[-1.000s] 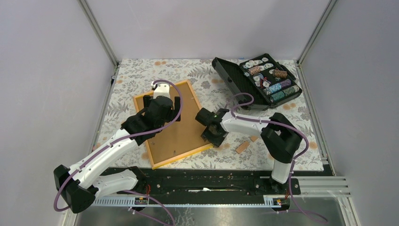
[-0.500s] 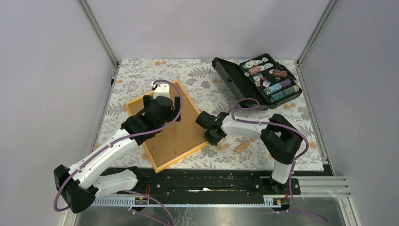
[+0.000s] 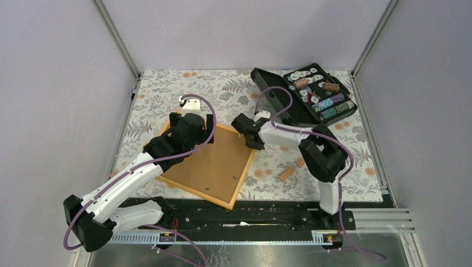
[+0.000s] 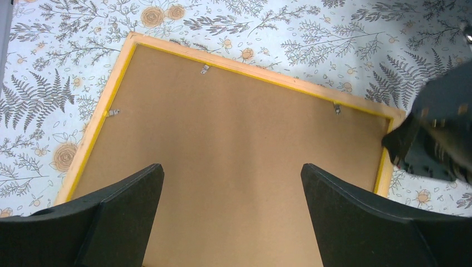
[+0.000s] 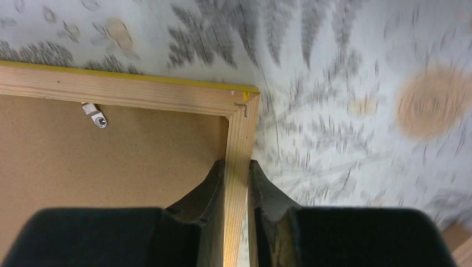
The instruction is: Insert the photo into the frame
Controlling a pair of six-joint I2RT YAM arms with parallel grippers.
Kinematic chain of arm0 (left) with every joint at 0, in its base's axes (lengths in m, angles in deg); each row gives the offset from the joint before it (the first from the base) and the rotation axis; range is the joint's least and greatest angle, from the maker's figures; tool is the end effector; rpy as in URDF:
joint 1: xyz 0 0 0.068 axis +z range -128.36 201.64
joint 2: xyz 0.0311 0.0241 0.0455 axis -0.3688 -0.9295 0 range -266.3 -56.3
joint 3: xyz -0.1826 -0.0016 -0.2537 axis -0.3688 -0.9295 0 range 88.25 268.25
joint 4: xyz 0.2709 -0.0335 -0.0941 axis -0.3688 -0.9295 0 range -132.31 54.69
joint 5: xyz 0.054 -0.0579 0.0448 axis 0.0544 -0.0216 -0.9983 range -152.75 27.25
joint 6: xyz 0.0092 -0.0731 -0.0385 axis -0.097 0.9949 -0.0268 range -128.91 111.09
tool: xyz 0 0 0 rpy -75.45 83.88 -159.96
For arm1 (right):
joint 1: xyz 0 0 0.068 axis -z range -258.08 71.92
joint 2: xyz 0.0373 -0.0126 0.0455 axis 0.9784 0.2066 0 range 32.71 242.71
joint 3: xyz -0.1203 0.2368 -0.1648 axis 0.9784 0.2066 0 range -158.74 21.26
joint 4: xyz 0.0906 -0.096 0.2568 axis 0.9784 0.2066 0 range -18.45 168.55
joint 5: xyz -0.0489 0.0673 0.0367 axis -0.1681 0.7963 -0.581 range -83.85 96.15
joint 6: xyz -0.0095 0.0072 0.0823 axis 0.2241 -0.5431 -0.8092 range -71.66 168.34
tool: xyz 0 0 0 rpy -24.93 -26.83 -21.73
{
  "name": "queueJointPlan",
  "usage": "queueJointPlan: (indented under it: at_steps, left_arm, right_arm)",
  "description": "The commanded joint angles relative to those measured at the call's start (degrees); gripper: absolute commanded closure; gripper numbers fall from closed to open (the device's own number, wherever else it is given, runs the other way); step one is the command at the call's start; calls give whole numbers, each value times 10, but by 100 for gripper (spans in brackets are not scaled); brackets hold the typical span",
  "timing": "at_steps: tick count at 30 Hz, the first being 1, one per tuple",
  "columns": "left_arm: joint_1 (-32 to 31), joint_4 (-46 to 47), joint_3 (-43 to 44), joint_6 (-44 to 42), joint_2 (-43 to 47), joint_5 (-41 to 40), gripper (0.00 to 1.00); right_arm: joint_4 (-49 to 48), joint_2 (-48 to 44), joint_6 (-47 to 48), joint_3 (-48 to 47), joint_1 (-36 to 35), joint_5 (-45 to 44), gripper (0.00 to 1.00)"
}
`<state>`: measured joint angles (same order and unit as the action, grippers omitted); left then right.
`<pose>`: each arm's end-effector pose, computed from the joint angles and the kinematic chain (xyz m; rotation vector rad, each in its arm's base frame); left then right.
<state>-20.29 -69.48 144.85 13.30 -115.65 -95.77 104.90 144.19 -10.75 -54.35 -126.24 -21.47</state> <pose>0.2115 -0.1370 0.3415 0.0528 2.0982 -0.0290 0.3172 0.3037 0.1560 0.3564 2.5220 0.0048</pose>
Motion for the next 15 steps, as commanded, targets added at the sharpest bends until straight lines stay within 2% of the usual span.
queueJointPlan:
  at_steps: [1,5,7,10,12,15]
  left_arm:
    - [-1,16,3,-8,5,-3,1]
    - [-1,16,3,-8,5,-7,1]
    - [-1,16,3,-8,3,-7,1]
    - [0,16,3,-8,1,-5,1]
    - [0,16,4,-9,-1,-6,1]
    - [0,16,4,-9,-3,-4,1]
  right_arm:
    - [-54,37,250,-63,40,-5,98]
    - [-76,70,343,-117,53,21,91]
    - [-62,81,358,-144,62,31,73]
    - [-28,76,346,-159,62,62,37]
    - [-32,56,324,-134,61,122,26]
    - [-79,2,287,-48,46,200,19]
